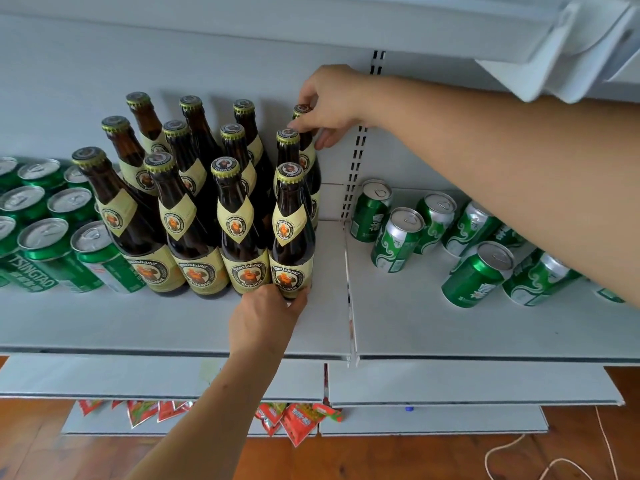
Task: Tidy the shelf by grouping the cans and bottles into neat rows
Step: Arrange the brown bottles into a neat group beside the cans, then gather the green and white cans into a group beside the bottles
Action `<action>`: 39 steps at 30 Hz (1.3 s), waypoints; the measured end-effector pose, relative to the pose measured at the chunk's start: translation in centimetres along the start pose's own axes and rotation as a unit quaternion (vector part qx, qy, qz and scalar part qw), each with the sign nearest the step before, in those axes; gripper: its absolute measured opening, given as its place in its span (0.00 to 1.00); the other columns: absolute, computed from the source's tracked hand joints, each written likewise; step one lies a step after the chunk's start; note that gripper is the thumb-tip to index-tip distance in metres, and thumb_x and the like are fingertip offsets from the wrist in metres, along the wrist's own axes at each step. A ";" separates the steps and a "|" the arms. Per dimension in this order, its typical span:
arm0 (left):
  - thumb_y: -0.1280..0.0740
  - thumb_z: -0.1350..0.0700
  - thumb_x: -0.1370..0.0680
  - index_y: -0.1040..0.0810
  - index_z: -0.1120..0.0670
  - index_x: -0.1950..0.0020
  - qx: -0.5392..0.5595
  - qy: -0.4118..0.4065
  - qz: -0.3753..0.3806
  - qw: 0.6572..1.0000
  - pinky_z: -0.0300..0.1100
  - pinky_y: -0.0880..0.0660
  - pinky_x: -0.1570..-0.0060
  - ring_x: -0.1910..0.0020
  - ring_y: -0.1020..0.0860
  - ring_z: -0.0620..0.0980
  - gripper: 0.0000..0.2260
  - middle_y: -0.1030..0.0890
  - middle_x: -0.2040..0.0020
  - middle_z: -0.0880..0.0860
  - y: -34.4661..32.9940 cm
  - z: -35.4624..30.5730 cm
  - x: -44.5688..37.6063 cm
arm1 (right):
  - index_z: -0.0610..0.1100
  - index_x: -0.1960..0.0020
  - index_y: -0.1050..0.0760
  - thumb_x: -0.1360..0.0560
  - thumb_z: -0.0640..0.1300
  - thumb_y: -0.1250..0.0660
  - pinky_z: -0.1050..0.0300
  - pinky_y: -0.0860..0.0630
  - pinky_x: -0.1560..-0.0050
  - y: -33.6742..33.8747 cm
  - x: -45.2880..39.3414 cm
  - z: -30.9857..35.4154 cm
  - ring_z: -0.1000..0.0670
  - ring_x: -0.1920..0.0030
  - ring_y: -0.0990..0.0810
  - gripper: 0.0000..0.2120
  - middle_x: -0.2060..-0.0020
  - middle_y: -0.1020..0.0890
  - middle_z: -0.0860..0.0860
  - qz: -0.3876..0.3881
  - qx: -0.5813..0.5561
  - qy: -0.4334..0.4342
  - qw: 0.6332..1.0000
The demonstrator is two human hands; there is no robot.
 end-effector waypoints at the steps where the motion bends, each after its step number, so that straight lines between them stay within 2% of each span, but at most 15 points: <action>1: 0.36 0.35 0.24 0.22 0.57 0.62 -0.004 0.000 0.003 1.000 0.42 0.33 0.66 0.65 0.26 0.57 0.24 0.24 0.66 0.53 0.0 0.1 -0.1 | 0.39 0.43 0.23 0.26 0.51 0.27 0.50 0.17 0.52 -0.2 0.1 0.1 0.46 0.58 0.14 0.19 0.54 0.16 0.42 -0.003 0.011 0.004 1.000; 6: 0.38 0.35 0.23 0.26 0.57 0.63 -0.029 -0.016 0.016 0.999 0.43 0.33 0.68 0.67 0.27 0.56 0.25 0.28 0.69 0.52 0.0 0.4 -0.6 | 0.37 0.48 0.21 0.26 0.52 0.27 0.56 0.17 0.59 -1.2 0.0 0.2 0.47 0.64 0.14 0.18 0.59 0.16 0.43 -0.078 0.014 0.016 0.997; 10: 0.39 0.35 0.22 0.32 0.54 0.67 -0.053 -0.017 0.037 0.998 0.43 0.33 0.66 0.65 0.28 0.54 0.24 0.30 0.70 0.50 0.4 0.5 -0.6 | 0.35 0.44 0.23 0.25 0.52 0.29 0.49 0.17 0.54 -1.8 0.1 0.6 0.43 0.61 0.14 0.21 0.53 0.16 0.40 -0.062 0.024 0.028 0.997; 14: 0.40 0.36 0.21 0.24 0.55 0.64 -0.090 -0.044 0.082 0.992 0.44 0.25 0.64 0.64 0.21 0.53 0.24 0.20 0.66 0.52 0.7 0.3 0.8 | 0.35 0.41 0.24 0.24 0.59 0.34 0.50 0.17 0.51 -0.9 1.7 0.1 0.47 0.57 0.14 0.28 0.50 0.16 0.40 -0.049 -0.002 -0.011 0.999; 17: 0.38 0.40 0.20 0.21 0.53 0.56 -0.037 -0.100 0.113 0.988 0.43 0.23 0.61 0.61 0.20 0.53 0.18 0.18 0.62 0.52 0.7 -0.9 3.6 | 0.33 0.44 0.23 0.21 0.58 0.37 0.50 0.18 0.50 -0.3 5.4 -1.8 0.47 0.57 0.14 0.26 0.53 0.16 0.42 -0.128 -0.045 -0.031 0.990; 19: 0.36 0.42 0.20 0.21 0.51 0.53 0.030 -0.131 0.121 0.984 0.43 0.23 0.61 0.60 0.20 0.52 0.13 0.18 0.61 0.51 0.6 -2.1 4.7 | 0.37 0.49 0.21 0.21 0.56 0.36 0.58 0.22 0.52 -0.3 9.2 -3.8 0.48 0.55 0.16 0.21 0.56 0.17 0.47 -0.209 -0.028 -0.049 0.976; 21: 0.34 0.45 0.21 0.21 0.50 0.48 0.097 -0.145 0.129 0.976 0.43 0.22 0.58 0.58 0.19 0.51 0.10 0.17 0.59 0.49 0.3 -3.4 5.3 | 0.42 0.49 0.20 0.22 0.54 0.35 0.67 0.31 0.60 -1.2 13.7 -5.6 0.52 0.56 0.20 0.15 0.58 0.20 0.51 -0.265 -0.027 -0.087 0.960; 23: 0.32 0.47 0.22 0.22 0.50 0.42 0.152 -0.160 0.132 0.966 0.43 0.22 0.55 0.55 0.19 0.49 0.11 0.18 0.54 0.49 -0.3 -4.6 5.5 | 0.42 0.45 0.20 0.22 0.50 0.35 0.77 0.36 0.64 -2.8 17.7 -7.1 0.56 0.55 0.23 0.12 0.54 0.18 0.50 -0.290 -0.070 -0.133 0.945; 25: 0.31 0.49 0.22 0.24 0.52 0.37 0.180 -0.170 0.126 0.961 0.42 0.23 0.51 0.51 0.20 0.49 0.15 0.20 0.49 0.50 -1.1 -5.6 5.4 | 0.41 0.40 0.22 0.21 0.46 0.36 0.81 0.35 0.59 -5.0 20.8 -8.5 0.56 0.52 0.21 0.13 0.46 0.17 0.49 -0.305 -0.105 -0.161 0.933; 26: 0.30 0.50 0.23 0.25 0.53 0.36 0.184 -0.174 0.123 0.960 0.43 0.23 0.49 0.48 0.21 0.49 0.17 0.20 0.46 0.51 -1.6 -6.0 5.2 | 0.41 0.38 0.24 0.20 0.45 0.36 0.79 0.33 0.55 -6.2 21.6 -9.2 0.54 0.48 0.20 0.14 0.42 0.18 0.49 -0.305 -0.110 -0.167 0.931; 28: 0.30 0.52 0.23 0.27 0.54 0.33 0.187 -0.180 0.115 0.959 0.43 0.25 0.47 0.43 0.22 0.51 0.20 0.22 0.40 0.53 -2.7 -6.9 4.6 | 0.40 0.32 0.28 0.21 0.45 0.36 0.62 0.27 0.42 -8.7 22.0 -11.0 0.48 0.41 0.21 0.18 0.37 0.22 0.45 -0.290 -0.122 -0.180 0.932; 30: 0.29 0.53 0.24 0.29 0.55 0.31 0.184 -0.181 0.098 0.961 0.42 0.28 0.46 0.40 0.24 0.52 0.23 0.24 0.37 0.54 -4.1 -7.9 3.5 | 0.40 0.28 0.33 0.21 0.46 0.35 0.50 0.27 0.36 -10.7 21.2 -12.8 0.45 0.37 0.24 0.24 0.33 0.26 0.44 -0.262 -0.142 -0.209 0.931; 34: 0.28 0.53 0.24 0.36 0.55 0.26 0.187 -0.169 0.089 0.964 0.43 0.30 0.43 0.35 0.26 0.54 0.30 0.28 0.31 0.55 -6.8 -9.9 0.8 | 0.44 0.24 0.39 0.21 0.46 0.35 0.54 0.31 0.35 -13.0 18.2 -15.6 0.46 0.32 0.28 0.28 0.29 0.30 0.46 -0.198 -0.184 -0.223 0.937; 37: 0.27 0.51 0.25 0.44 0.52 0.22 0.219 -0.141 0.089 0.961 0.41 0.32 0.38 0.31 0.30 0.52 0.37 0.31 0.27 0.53 -8.4 -11.0 -1.0 | 0.45 0.28 0.36 0.23 0.47 0.34 0.62 0.31 0.47 -14.1 16.1 -16.9 0.49 0.40 0.23 0.25 0.39 0.23 0.50 -0.178 -0.228 -0.203 0.936; 39: 0.27 0.50 0.26 0.41 0.49 0.22 0.235 -0.146 0.073 0.958 0.45 0.30 0.33 0.32 0.28 0.50 0.36 0.27 0.29 0.50 -9.2 -11.5 -1.6 | 0.45 0.31 0.33 0.25 0.50 0.30 0.68 0.32 0.53 -14.7 15.3 -17.6 0.54 0.45 0.24 0.26 0.45 0.23 0.55 -0.192 -0.243 -0.180 0.934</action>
Point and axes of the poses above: each hand's wrist, its own x-axis away from the middle knuckle, its own y-axis out of the back of the hand, z = x × y, the point moved 1 cm from there along -x, towards the middle knuckle
